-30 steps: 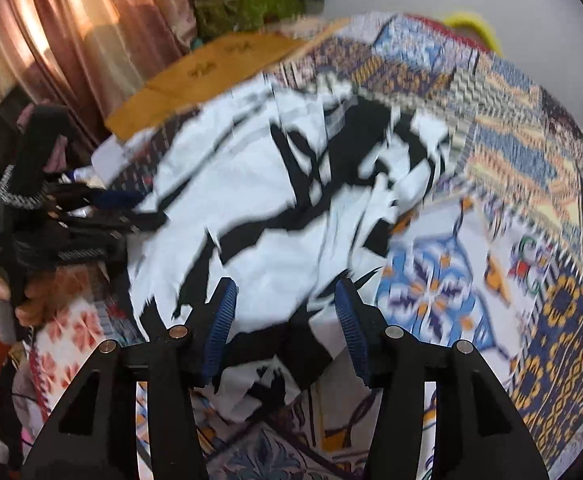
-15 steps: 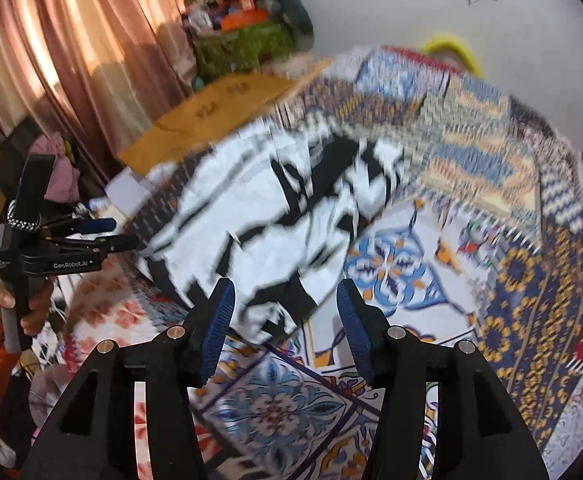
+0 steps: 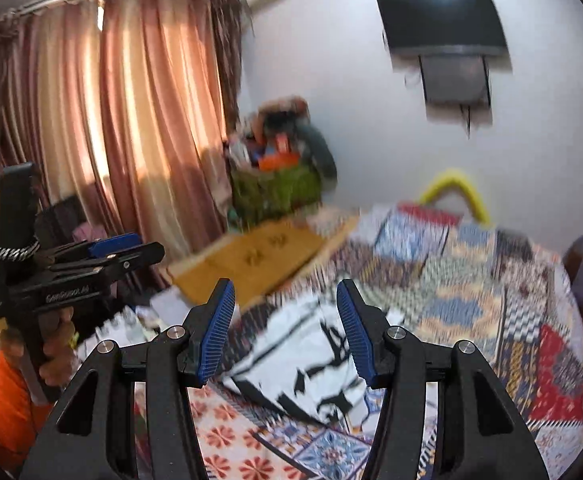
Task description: Fold small clothes
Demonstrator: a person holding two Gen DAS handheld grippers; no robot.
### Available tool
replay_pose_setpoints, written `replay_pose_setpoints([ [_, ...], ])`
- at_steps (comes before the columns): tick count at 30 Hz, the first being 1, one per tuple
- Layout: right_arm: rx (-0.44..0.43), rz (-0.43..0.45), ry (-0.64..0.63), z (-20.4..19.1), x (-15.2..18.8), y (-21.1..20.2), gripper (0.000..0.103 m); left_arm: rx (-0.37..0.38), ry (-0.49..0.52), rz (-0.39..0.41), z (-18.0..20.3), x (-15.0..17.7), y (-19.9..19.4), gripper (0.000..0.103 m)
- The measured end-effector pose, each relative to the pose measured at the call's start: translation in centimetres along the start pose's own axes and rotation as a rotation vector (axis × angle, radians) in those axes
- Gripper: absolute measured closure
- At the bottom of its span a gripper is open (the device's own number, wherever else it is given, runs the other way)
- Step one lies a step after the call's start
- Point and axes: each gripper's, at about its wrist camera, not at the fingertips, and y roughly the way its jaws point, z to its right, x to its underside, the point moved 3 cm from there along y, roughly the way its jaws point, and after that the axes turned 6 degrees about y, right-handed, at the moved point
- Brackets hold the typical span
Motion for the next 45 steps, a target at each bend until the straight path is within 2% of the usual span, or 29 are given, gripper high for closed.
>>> replay_pose_setpoints([
  [3,-0.007,0.083,-0.017,-1.7,-0.6,-2.4,0.054,-0.022,0.048,0.101,1.7,-0.6,-3.4,0.039],
  [5,0.003,0.125,-0.028,-2.6,-0.6,-3.5,0.054,-0.041,0.056,0.142,2.4,-0.6,-4.8,0.032],
  [7,0.027,0.16,-0.042,-3.5,-0.2,-4.4,0.049,-0.05,0.053,0.164,2.7,-0.5,-5.9,0.024],
  [11,0.059,0.191,-0.039,-4.1,0.6,-5.4,0.022,-0.048,0.013,0.201,2.5,0.0,-7.5,0.007],
  [15,0.121,0.203,-0.05,-4.4,1.3,-5.4,0.001,-0.048,-0.01,0.202,2.1,0.6,-7.7,0.001],
  [26,0.145,0.189,-0.028,-3.9,1.7,-5.4,0.0,-0.035,-0.028,0.159,1.8,2.2,-7.2,0.0],
  [45,0.157,0.163,0.001,-3.6,2.3,-5.5,0.0,-0.031,-0.024,0.153,1.8,2.5,-6.6,0.0],
])
